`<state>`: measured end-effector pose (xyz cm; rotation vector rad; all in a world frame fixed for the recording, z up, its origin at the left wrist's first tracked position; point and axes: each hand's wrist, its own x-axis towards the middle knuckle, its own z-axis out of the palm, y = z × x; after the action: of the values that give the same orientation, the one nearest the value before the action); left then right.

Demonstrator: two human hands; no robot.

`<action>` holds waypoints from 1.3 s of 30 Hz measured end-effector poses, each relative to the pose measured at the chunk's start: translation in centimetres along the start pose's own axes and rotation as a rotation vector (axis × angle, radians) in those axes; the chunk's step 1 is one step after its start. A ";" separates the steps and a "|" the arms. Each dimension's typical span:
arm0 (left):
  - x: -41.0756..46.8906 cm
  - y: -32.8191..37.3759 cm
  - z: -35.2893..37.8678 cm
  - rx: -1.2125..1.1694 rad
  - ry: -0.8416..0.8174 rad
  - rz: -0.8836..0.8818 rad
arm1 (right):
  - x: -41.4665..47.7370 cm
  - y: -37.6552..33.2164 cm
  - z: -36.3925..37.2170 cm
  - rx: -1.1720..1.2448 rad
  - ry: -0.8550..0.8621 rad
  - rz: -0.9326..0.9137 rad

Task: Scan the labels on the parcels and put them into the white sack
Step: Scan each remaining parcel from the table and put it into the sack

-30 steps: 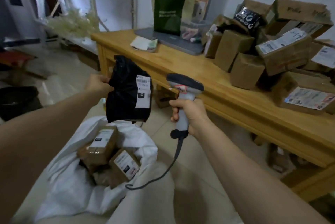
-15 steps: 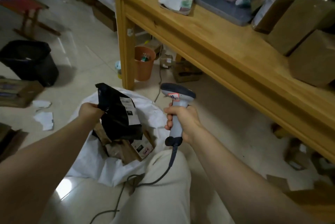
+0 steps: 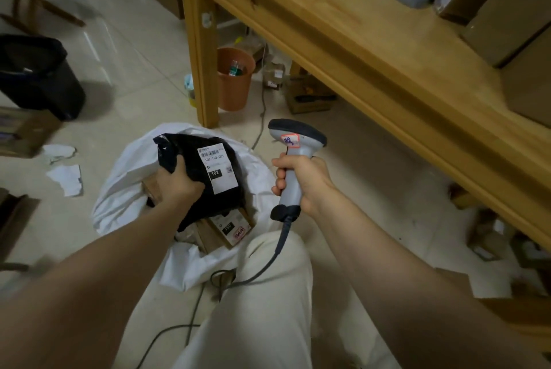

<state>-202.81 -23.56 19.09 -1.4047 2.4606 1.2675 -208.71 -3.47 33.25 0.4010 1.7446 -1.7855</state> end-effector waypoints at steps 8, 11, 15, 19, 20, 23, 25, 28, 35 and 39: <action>-5.4 9.5 -0.3 0.063 0.012 0.446 | -4.2 -2.0 -2.8 0.123 -0.008 -0.068; -8.8 13.9 -0.6 0.094 0.038 0.625 | -6.8 -3.0 -5.1 0.189 -0.001 -0.119; -13.7 20.2 -0.7 0.138 0.058 0.866 | -10.7 -4.7 -9.1 0.266 0.044 -0.206; -18.9 27.1 0.7 0.145 0.082 0.988 | -14.3 -6.9 -14.8 0.315 0.113 -0.304; -20.3 28.7 1.3 0.143 0.081 1.021 | -15.1 -7.4 -16.3 0.329 0.140 -0.327; -24.1 33.2 3.0 0.102 0.046 1.125 | -17.2 -8.7 -20.6 0.379 0.212 -0.397; -26.2 35.9 4.0 0.077 -0.009 1.192 | -18.3 -9.4 -23.2 0.412 0.241 -0.438; -29.1 39.6 5.4 0.051 -0.057 1.276 | -19.1 -10.3 -26.5 0.461 0.275 -0.473; -31.3 49.0 9.4 0.034 -0.282 1.166 | -18.2 -12.6 -31.7 0.538 0.343 -0.525; -30.6 53.1 11.6 0.084 -0.276 1.149 | -16.6 -13.5 -33.7 0.554 0.351 -0.531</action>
<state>-227.61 19.31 57.02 0.3577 3.0441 1.2506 -210.58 32.25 50.98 0.5342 1.6544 -2.7378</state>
